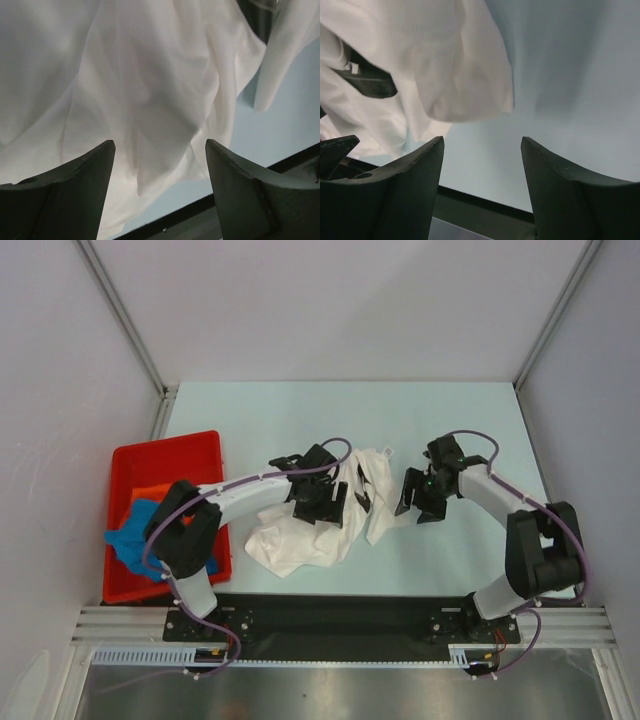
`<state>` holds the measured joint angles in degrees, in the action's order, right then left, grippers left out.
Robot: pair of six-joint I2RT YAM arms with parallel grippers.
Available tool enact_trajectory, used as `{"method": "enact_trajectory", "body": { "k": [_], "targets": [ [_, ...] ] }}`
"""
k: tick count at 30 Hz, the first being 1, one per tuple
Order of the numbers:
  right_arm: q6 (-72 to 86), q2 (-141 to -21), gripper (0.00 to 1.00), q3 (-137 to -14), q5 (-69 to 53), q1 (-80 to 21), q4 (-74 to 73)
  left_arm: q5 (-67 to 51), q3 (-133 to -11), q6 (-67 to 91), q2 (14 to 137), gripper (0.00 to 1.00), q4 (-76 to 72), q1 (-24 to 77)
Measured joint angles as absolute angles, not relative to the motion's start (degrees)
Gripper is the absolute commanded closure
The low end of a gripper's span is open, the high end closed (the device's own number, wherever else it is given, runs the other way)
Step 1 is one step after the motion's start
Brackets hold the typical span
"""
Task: Fold and stack the t-shirts
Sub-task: Move the tshirt to the center of the board, then flatten the tshirt out
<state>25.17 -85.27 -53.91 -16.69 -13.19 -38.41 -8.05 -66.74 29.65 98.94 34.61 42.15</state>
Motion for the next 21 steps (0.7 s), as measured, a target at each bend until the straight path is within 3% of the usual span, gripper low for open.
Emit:
{"method": "enact_trajectory", "body": {
  "k": [3, 5, 6, 7, 9, 10, 12, 13, 15, 21],
  "targets": [
    [22.76, -90.35, 0.3, -56.21, -15.05, -14.87, -36.69, -8.12, -70.15, 27.7, 103.31, 0.31, 33.63, 42.15],
    [21.65, -93.34, 0.32, -58.19, -14.04, -15.88, -35.9, -8.14, -71.31, 26.57, 105.06, 0.51, 32.99, 42.0],
    [21.45, -93.89, 0.32, -58.57, -13.85, -16.21, -35.7, -8.16, -71.5, 25.96, 105.51, 0.51, 32.84, 41.82],
    [21.08, -95.39, 0.36, -59.57, -13.3, -16.73, -35.35, -8.14, -71.57, 25.43, 105.82, 0.63, 32.82, 41.56],
    [20.53, -97.78, 0.43, -61.08, -12.19, -17.43, -34.52, -8.14, -71.57, 25.06, 105.97, 0.7, 33.08, 40.82],
    [20.29, -98.65, 0.58, -61.52, -11.68, -17.72, -33.98, -8.16, -71.57, 24.84, 105.89, 0.84, 33.06, 40.21],
    [19.7, -99.48, 0.82, -61.8, -11.14, -17.91, -33.43, -8.25, -71.44, 24.58, 105.56, 1.0, 32.77, 38.41],
    [19.49, -99.7, 0.94, -61.98, -10.76, -17.91, -33.39, -8.16, -71.35, 24.21, 105.34, 1.0, 32.71, 37.36],
    [19.35, -99.83, 1.0, -62.61, -10.04, -17.89, -33.78, -8.08, -71.33, 23.79, 104.92, 1.0, 32.71, 35.73],
    [19.22, -93.43, 1.0, -63.9, -6.74, -18.92, -39.09, -1.3, -75.18, 23.38, 99.44, 1.0, 37.3, 33.69]
  ]
}}
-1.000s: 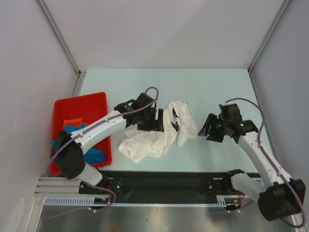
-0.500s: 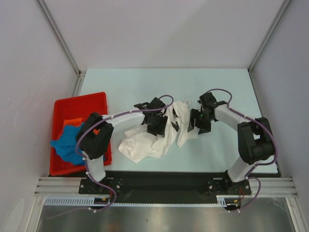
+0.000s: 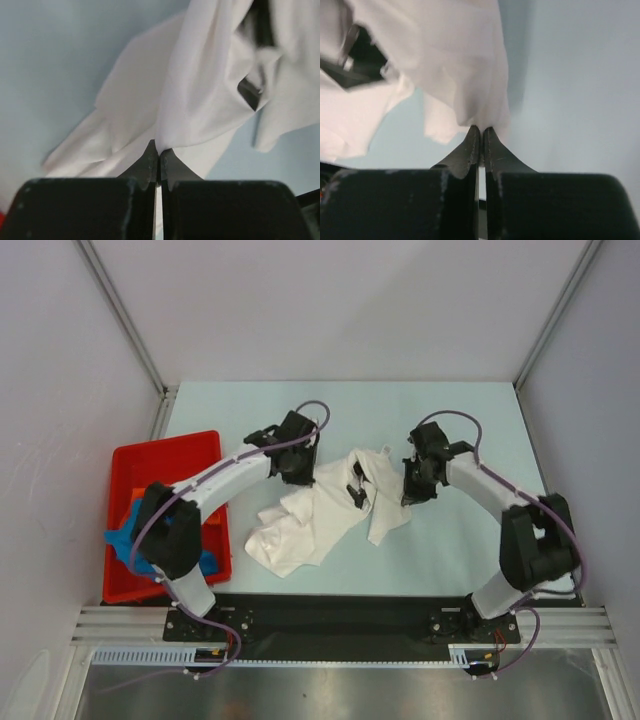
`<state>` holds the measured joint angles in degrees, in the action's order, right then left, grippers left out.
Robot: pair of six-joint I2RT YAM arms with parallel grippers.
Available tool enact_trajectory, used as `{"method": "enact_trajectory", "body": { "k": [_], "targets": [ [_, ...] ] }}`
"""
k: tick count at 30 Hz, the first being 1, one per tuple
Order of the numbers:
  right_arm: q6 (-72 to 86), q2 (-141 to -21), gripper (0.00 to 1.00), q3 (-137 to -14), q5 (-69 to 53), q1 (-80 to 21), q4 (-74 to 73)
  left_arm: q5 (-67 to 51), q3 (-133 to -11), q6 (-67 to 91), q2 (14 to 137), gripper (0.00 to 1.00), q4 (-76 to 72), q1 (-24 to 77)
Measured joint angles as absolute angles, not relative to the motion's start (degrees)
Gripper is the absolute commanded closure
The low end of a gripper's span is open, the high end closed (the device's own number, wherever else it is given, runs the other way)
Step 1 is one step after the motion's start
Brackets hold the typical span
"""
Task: Fold and stack the t-shirts
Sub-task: Flatten the tshirt out
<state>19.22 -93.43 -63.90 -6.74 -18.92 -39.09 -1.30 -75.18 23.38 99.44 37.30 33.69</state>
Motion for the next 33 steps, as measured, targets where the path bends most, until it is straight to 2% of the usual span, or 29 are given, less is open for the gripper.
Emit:
{"method": "enact_trajectory", "body": {
  "k": [5, 10, 16, 22, 28, 33],
  "targets": [
    [20.12, -74.35, 1.0, -64.2, -5.13, -24.4, -48.05, 8.73, -87.22, 22.41, 86.91, 1.0, 39.44, 33.8],
    [23.09, -57.91, 1.0, -66.22, -6.96, -29.76, -57.8, 16.6, -93.27, 20.08, 70.67, 1.0, 36.05, 33.65],
    [24.88, -44.58, 1.0, -70.0, -20.67, -30.46, -62.08, 18.94, -97.45, 10.9, 62.0, 1.0, 29.28, 33.56],
    [27.64, -37.45, 1.0, -72.49, -34.11, -30.7, -57.78, 19.49, -103.88, 0.75, 66.24, 1.0, 23.42, 33.54],
    [29.63, -43.2, 1.0, -72.49, -33.56, -30.3, -56.86, 17.65, -107.72, -3.64, 77.08, 1.0, 15.0, 32.4],
    [29.32, -46.94, 1.0, -73.01, -32.86, -25.74, -58.24, 16.53, -114.48, -4.1, 93.8, 1.0, 10.37, 31.7]
  ]
}}
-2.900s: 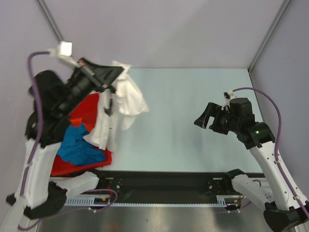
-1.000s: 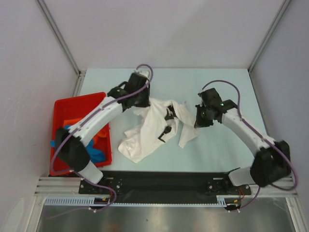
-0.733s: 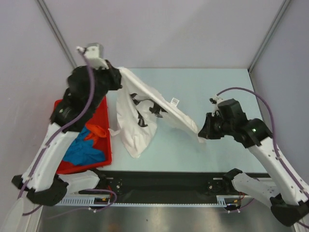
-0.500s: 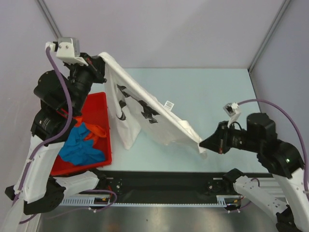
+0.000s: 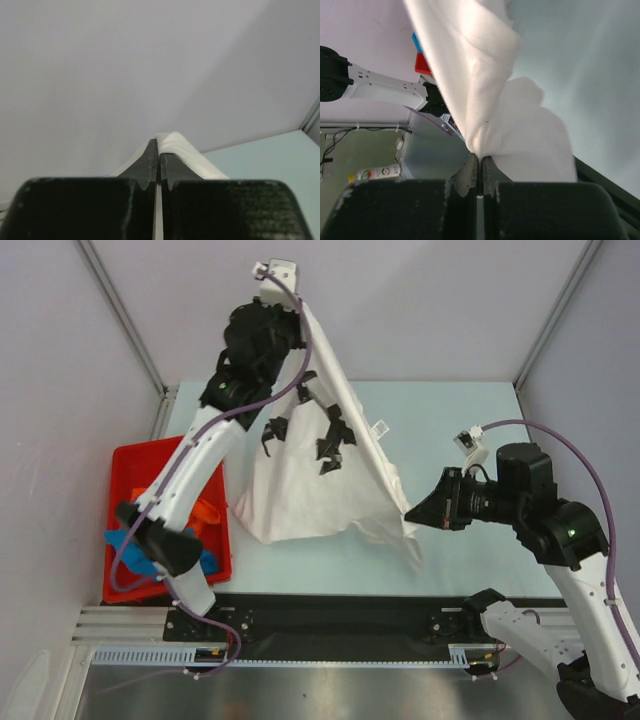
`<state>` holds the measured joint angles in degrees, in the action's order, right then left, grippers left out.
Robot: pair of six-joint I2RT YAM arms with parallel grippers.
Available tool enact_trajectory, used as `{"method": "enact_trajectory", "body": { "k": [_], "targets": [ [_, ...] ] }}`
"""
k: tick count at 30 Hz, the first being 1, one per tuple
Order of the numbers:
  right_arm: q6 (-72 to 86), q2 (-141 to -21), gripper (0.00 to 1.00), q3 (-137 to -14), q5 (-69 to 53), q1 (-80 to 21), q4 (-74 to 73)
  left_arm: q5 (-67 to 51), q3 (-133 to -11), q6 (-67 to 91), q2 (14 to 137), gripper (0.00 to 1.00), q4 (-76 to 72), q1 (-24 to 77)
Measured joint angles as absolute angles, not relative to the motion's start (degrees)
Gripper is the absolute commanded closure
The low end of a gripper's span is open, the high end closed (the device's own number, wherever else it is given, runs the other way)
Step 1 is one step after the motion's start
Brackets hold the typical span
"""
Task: Fold and stack the t-shirts
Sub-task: Flatten the tshirt out
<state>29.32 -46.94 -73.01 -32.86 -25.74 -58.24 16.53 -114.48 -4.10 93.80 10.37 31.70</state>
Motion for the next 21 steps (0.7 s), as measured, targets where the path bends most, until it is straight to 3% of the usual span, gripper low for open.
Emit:
{"method": "enact_trajectory", "body": {
  "k": [4, 8, 15, 21],
  "targets": [
    [26.87, -49.5, 1.0, -78.63, -34.3, -23.83, -60.1, 15.66, -122.89, -4.54, 104.36, 1.0, 12.19, 31.14],
    [24.4, -50.06, 1.0, -82.98, -38.61, -23.64, -59.61, 15.05, -122.96, -4.58, 102.04, 1.0, 13.76, 29.15],
    [22.24, -49.47, 1.0, -89.69, -46.37, -23.59, -62.24, 13.52, -115.09, -5.13, 78.37, 1.0, 13.96, 27.73],
    [25.21, -47.75, 1.0, -95.92, -51.2, -23.81, -60.84, 11.55, -116.16, -4.93, 62.3, 1.0, 10.59, 27.75]
  ]
}}
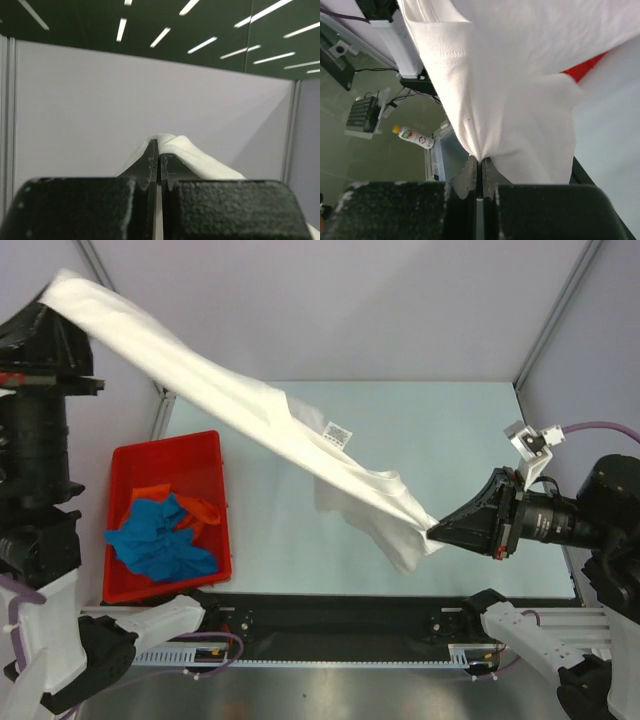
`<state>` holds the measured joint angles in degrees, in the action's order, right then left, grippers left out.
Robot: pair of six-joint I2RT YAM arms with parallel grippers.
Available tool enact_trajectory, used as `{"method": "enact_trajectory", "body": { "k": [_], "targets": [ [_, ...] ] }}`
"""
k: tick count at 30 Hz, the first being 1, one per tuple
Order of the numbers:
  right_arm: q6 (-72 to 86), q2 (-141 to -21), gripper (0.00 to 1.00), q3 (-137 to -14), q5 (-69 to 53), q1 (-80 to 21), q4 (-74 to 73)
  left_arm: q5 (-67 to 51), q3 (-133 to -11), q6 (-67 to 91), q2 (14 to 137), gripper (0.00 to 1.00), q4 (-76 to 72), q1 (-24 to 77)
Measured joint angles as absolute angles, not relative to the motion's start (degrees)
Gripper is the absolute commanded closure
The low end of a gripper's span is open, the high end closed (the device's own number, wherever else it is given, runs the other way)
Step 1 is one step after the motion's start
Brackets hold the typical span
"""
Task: Fold and stack the t-shirts
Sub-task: Flatten the tshirt out
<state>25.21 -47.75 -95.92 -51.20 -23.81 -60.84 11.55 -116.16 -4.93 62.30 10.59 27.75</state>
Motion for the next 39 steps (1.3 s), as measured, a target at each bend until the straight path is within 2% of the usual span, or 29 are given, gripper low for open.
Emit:
{"method": "enact_trajectory", "body": {
  "k": [4, 8, 15, 19, 24, 25, 26, 27, 28, 29, 30, 31, 32, 34, 36, 37, 39],
  "targets": [
    [27.62, -46.98, 1.0, -96.86, -51.64, -24.21, -58.3, 8.78, -118.5, -3.86, 62.92, 1.0, 8.05, 27.73],
    [28.25, -46.46, 1.0, -91.61, -46.59, -24.25, -58.37, 7.46, -116.07, -2.33, 69.65, 1.0, 5.5, 27.73],
    [28.47, -47.35, 1.0, -75.88, -26.92, -22.37, -62.11, 1.48, -109.36, 1.02, 94.63, 1.0, 1.15, 27.7],
    [28.45, -50.22, 1.0, -67.55, -14.74, -13.08, -64.51, -2.33, -107.9, 3.29, 111.53, 1.0, 1.5, 27.88],
    [28.53, -53.98, 1.0, -61.04, -3.36, 0.99, -65.45, -5.26, -112.46, 5.98, 129.21, 1.0, 3.55, 29.15],
    [28.51, -54.85, 1.0, -61.04, -1.06, 2.37, -65.19, -5.67, -112.95, 7.07, 131.52, 0.97, 3.64, 29.39],
    [28.47, -55.83, 1.0, -61.12, 0.71, 2.85, -64.75, -5.89, -113.75, 8.01, 133.56, 0.86, 3.84, 29.78],
    [28.42, -56.95, 0.99, -61.19, 1.93, 2.81, -64.1, -5.98, -114.5, 8.64, 134.93, 0.67, 3.81, 30.13],
    [28.38, -58.08, 0.94, -61.19, 2.85, 2.76, -63.53, -5.98, -115.24, 9.5, 136.16, 0.24, 3.51, 30.48],
    [28.32, -59.68, 0.87, -61.23, 3.77, 2.59, -62.98, -5.8, -115.61, 10.33, 136.77, 0.19, 3.36, 30.68],
    [28.25, -61.49, 0.87, -61.23, 4.69, 2.52, -62.37, -5.45, -115.85, 11.09, 136.94, 0.14, 3.29, 30.72],
    [27.92, -62.94, 0.84, -61.23, 5.56, 2.52, -61.98, -4.56, -116.22, 11.55, 136.94, 0.04, 3.6, 30.7],
    [27.64, -65.08, 0.8, -61.32, 6.57, 2.52, -61.54, -3.92, -116.77, 11.86, 136.94, 0.0, 3.88, 30.61],
    [26.94, -68.34, 0.7, -62.33, 8.08, 2.52, -61.36, -0.93, -117.89, 11.88, 136.4, 0.0, 4.49, 30.46],
    [25.96, -72.23, 0.63, -64.86, 9.13, 2.52, -61.52, 2.7, -117.89, 11.6, 134.47, 0.0, 8.12, 30.17],
    [25.41, -74.28, 0.55, -66.67, 9.3, 2.52, -61.34, 4.08, -117.89, 11.55, 133.43, 0.0, 9.98, 30.04],
    [24.53, -77.76, 0.5, -70.32, 9.13, 2.48, -61.3, 6.83, -117.62, 11.51, 130.13, 0.04, 15.09, 29.74]
  ]
}}
